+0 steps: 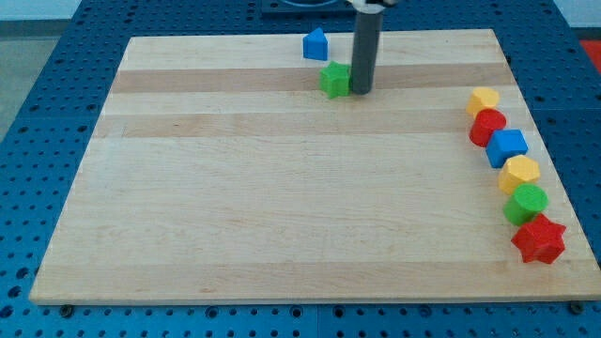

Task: Slide the red star below green circle

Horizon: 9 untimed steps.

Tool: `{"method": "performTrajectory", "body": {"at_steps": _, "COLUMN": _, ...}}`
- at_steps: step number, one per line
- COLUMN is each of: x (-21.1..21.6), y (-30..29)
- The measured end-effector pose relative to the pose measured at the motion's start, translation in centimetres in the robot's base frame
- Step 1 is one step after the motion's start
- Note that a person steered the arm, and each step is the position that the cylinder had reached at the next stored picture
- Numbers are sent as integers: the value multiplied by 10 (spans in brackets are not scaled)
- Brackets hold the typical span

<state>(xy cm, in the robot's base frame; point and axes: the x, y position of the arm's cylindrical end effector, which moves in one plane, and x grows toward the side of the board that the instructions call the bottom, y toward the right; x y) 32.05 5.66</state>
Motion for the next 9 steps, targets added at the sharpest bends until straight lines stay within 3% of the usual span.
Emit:
{"method": "performTrajectory", "body": {"at_steps": 2, "x": -20, "y": -20}}
{"method": "performTrajectory", "body": {"at_steps": 3, "x": 25, "y": 28}}
{"method": "performTrajectory", "body": {"at_steps": 4, "x": 35, "y": 11}}
{"method": "performTrajectory", "body": {"at_steps": 5, "x": 29, "y": -26}}
{"method": "performTrajectory", "body": {"at_steps": 7, "x": -15, "y": -18}}
{"method": "performTrajectory", "body": {"at_steps": 8, "x": -12, "y": -2}}
{"method": "performTrajectory", "body": {"at_steps": 9, "x": 1, "y": -36}}
